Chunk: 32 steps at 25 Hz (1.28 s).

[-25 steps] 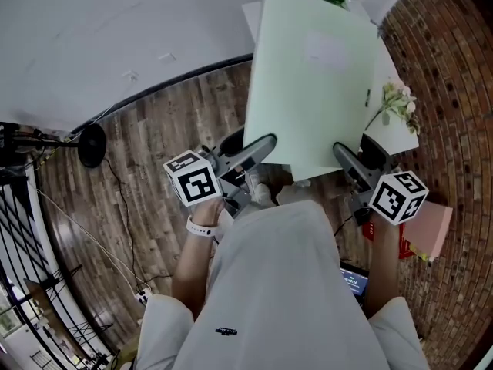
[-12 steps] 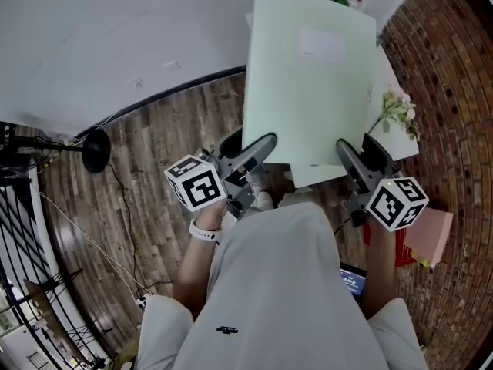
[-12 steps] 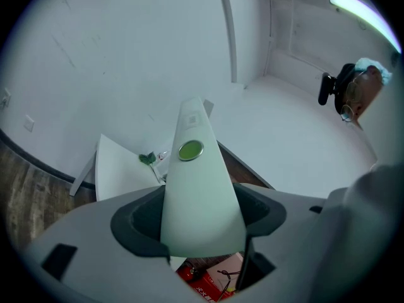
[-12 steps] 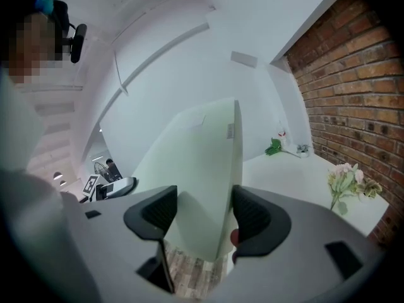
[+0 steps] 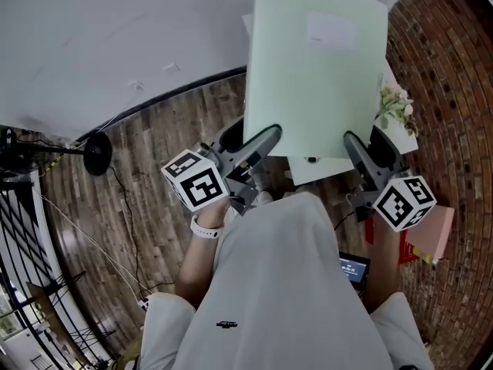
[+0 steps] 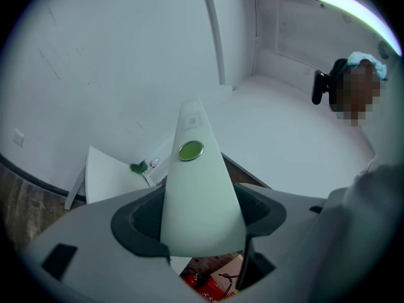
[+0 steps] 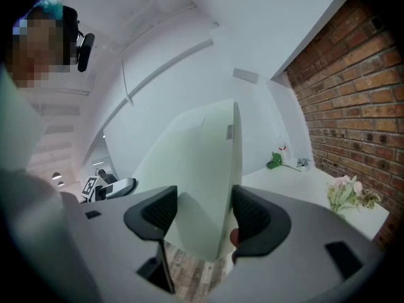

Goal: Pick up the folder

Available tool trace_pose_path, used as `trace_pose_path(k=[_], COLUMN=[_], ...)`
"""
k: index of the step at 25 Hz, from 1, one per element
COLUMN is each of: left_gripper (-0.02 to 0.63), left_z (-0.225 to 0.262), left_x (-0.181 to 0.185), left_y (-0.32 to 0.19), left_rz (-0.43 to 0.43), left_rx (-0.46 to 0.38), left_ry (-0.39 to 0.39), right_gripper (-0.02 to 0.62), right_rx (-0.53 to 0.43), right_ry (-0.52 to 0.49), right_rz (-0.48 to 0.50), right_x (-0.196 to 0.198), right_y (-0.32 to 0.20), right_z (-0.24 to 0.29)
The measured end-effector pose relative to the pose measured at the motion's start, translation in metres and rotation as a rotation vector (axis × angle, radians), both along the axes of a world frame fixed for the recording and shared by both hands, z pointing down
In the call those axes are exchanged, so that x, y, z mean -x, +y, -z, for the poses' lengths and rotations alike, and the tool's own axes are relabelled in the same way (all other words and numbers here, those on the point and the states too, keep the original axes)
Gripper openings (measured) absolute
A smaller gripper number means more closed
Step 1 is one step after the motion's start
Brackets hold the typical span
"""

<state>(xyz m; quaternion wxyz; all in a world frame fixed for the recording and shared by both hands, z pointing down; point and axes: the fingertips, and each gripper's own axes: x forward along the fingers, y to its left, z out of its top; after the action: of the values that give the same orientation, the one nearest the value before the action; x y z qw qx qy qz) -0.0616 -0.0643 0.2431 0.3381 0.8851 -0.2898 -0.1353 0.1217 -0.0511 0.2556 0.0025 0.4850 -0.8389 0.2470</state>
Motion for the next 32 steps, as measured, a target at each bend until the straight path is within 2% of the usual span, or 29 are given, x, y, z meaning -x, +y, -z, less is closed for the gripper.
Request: trace_pose_path(k=[6,22,32], left_gripper=[0.324,0.324,0.324], left_z=[0.007,0.017,0.013], left_x=[-0.008,-0.027,-0.03], left_y=[-0.001,0.001,0.019], left_rz=[-0.007,-0.03,-0.034], left_rx=[-0.011,-0.038,-0.031], left_ry=[-0.008,0.023,0.021], right_gripper=[0.279,0.272,0.27], right_rx=[-0.011,-0.057,-0.047], right_ry=[-0.033,-0.024,-0.021], right_rz=[-0.013,-0.035,-0.036], right_x=[-0.008,-0.029,-0.032], right_y=[0.001,0.006,0.024], right_z=[0.003,0.019,0.015])
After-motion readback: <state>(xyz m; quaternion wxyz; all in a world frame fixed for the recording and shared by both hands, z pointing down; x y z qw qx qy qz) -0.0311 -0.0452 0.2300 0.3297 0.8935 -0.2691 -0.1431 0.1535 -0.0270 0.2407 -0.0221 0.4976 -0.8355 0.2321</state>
